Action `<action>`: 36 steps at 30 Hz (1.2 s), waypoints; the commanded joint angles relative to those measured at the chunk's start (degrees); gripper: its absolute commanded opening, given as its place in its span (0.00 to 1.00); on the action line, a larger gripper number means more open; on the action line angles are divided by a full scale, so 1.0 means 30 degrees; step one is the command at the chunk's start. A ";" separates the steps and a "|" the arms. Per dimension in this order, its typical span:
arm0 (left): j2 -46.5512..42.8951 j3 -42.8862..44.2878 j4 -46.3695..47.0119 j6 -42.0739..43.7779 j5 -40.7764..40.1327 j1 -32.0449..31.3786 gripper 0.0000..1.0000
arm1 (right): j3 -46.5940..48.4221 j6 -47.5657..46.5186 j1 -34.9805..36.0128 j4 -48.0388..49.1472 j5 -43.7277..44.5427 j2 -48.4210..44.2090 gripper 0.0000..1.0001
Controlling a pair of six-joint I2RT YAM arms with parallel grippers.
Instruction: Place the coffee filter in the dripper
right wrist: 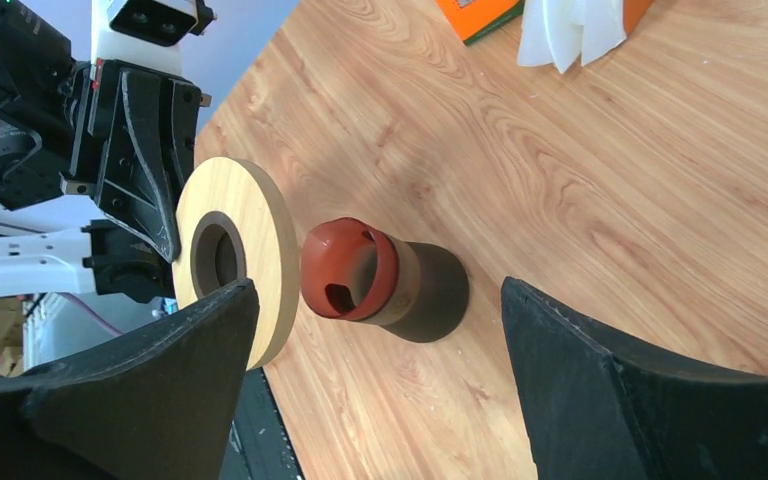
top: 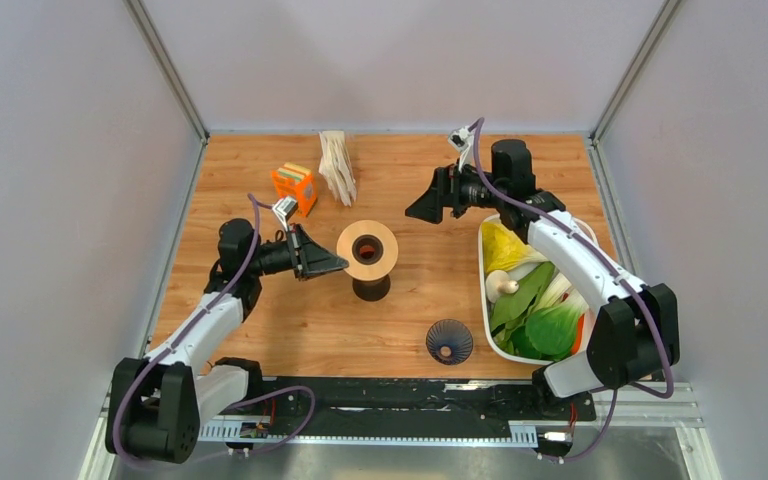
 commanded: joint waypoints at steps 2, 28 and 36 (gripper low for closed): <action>0.1285 0.0941 0.0086 -0.0061 0.0525 0.0222 0.00 | -0.0293 -0.1065 0.0138 0.0050 0.0858 -0.0635 0.95; 0.5087 0.2391 -0.2207 0.2019 0.0714 0.0465 0.00 | -0.0547 -0.1266 0.0582 -0.0165 0.0129 -0.0531 0.93; 0.5730 0.2919 -0.4295 0.3775 0.0712 0.0486 0.00 | -0.0427 -0.1412 0.0575 -0.0280 0.0100 -0.0400 0.93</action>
